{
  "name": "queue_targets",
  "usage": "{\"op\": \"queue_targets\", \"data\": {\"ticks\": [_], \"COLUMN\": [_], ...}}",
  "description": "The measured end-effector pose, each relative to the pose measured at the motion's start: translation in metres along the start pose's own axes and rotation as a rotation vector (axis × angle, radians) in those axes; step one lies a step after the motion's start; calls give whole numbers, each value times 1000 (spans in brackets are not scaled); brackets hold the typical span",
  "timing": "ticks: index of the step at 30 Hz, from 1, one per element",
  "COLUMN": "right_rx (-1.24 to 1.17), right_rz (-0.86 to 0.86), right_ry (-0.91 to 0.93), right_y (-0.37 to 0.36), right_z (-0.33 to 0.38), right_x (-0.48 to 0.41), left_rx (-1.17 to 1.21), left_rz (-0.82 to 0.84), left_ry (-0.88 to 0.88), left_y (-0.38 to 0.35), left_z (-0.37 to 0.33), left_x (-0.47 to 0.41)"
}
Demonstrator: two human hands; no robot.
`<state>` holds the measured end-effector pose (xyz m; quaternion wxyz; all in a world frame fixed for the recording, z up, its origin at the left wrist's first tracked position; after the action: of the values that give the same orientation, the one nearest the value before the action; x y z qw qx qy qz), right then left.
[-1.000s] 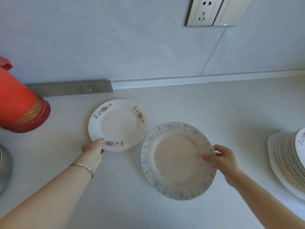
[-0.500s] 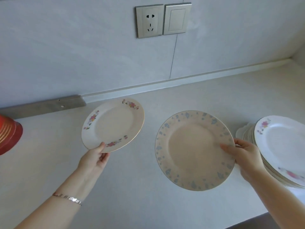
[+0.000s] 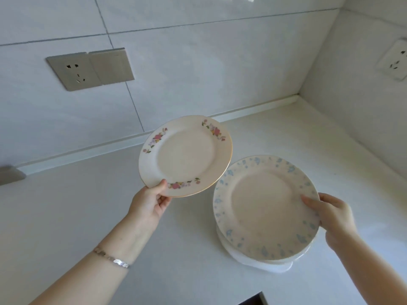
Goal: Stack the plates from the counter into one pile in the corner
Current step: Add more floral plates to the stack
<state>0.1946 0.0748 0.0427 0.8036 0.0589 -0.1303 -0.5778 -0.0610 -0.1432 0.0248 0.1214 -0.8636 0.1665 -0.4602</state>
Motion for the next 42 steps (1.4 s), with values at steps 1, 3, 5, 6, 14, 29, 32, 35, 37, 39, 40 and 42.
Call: {"op": "queue_targets", "data": {"ticks": [1, 3, 5, 6, 14, 29, 32, 35, 37, 39, 40, 42], "right_rx": [-6, -29, -58, -70, -48, 856, 1063, 1068, 672, 299, 235, 317], "right_rz": [-6, -17, -27, -30, -24, 146, 238, 177, 125, 147, 158, 146], "right_ry": [-37, -123, -192, -217, -243, 26, 21, 153, 201, 138, 110, 118], "right_y": [10, 24, 33, 35, 30, 14, 17, 21, 15, 5, 1, -1], "right_z": [-5, -16, -26, -31, -62, -61, -50, -32, -18, -4, -1, -5], "right_x": [-5, -13, -18, -20, -17, 3, 0, -7, -10, -13, -14, -15], "left_rx": [-13, -42, -77, -93, -246, -318, -340, -387, -451, -538, -579, -649], "left_rz": [-2, -11, -29, -38, -50, -16, -20, 5, 33, 66, 94, 153], "left_ry": [8, 21, 23, 21, -14, -18, -11, -6, -9, 4, 24, 86], "left_y": [-13, -32, -45, -49, -61, -59, -55, -55, -58, -65, -70, -79], "left_z": [7, 17, 25, 28, 32, 28, 32, 37, 41, 47, 51, 60], "left_x": [1, 3, 5, 5, 7, -7, -7, -4, -2, 1, 2, 4]}}
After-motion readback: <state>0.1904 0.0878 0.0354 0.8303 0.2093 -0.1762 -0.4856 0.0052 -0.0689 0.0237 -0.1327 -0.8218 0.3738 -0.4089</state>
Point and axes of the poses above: each hand's wrist, its own x-axis away from the middle knuckle, its own y-axis out of the back of the hand, z = x × y, the point moved 1 cm from there along -x, towards the middle knuckle, and after that the axes turned 14 degrees about y, right-handed, at the moved point
